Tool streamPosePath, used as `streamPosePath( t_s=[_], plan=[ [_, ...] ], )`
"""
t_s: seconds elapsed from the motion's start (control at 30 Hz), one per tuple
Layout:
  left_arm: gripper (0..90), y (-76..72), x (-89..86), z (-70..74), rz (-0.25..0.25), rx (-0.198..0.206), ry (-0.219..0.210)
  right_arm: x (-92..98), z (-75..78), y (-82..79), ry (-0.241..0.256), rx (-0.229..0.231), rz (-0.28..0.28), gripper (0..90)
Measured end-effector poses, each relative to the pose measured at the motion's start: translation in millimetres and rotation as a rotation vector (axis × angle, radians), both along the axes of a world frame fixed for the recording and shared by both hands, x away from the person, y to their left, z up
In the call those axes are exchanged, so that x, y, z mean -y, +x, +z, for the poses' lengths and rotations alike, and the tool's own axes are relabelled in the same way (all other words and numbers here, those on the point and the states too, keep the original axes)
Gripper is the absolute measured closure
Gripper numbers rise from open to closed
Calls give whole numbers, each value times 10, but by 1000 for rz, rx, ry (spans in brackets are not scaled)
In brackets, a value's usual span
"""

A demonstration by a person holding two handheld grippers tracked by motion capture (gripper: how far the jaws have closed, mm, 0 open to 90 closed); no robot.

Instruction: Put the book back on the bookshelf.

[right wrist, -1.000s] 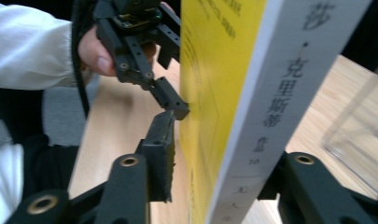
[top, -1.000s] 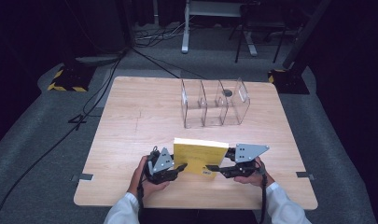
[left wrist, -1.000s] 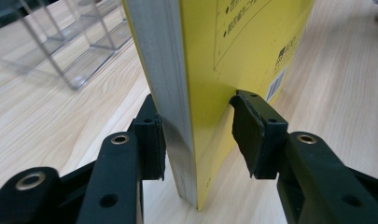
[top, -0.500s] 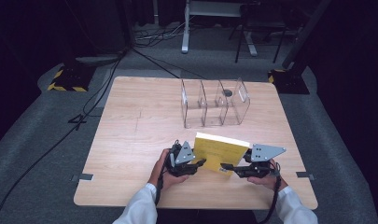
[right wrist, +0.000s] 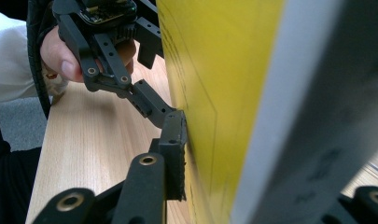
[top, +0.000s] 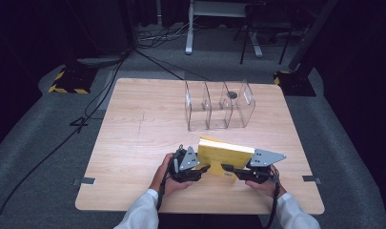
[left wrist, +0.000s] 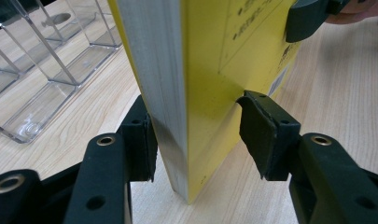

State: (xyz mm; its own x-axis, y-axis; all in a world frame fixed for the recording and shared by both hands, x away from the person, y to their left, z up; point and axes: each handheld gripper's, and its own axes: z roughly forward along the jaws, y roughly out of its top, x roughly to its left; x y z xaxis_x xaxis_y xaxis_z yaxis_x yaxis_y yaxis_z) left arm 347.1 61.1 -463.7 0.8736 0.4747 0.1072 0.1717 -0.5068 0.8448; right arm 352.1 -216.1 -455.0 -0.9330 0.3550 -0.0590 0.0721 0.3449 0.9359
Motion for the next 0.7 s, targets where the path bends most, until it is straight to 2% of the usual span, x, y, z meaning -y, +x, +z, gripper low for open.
streamPosePath(
  t_s=[0.1,0.17,0.2,0.27,0.33,0.4,0.43,0.47,0.53,0.57,0.6,0.7],
  plan=[
    [481,0,-3,2,7,-3,-1,-6,-1,-4,2,1,-4,694],
    [471,-4,-13,3,20,-11,-2,-11,-1,-13,0,3,-7,706],
    [469,-4,-54,3,46,-16,0,-13,1,-16,0,2,-5,732],
    [457,-6,-88,2,53,-22,3,-12,3,-20,1,3,-5,744],
    [443,-35,-229,-1,80,-27,33,-17,8,-20,0,8,-39,755],
    [406,-65,-347,-6,108,-37,55,-2,6,5,10,-8,-45,755],
    [398,-65,-347,-6,108,-37,55,-2,6,5,10,-8,-45,755],
    [390,-113,-482,-17,132,-44,79,15,13,31,11,-18,-58,755],
    [367,-176,-622,-32,159,-54,96,28,26,36,12,-15,-80,756],
    [361,-176,-622,-32,159,-54,96,37,36,41,15,-16,-89,756],
    [351,-242,-758,-46,181,-62,124,47,46,45,19,-18,-96,757],
    [335,-314,-902,-70,207,-82,144,60,68,62,9,-14,-116,757]
  ],
)
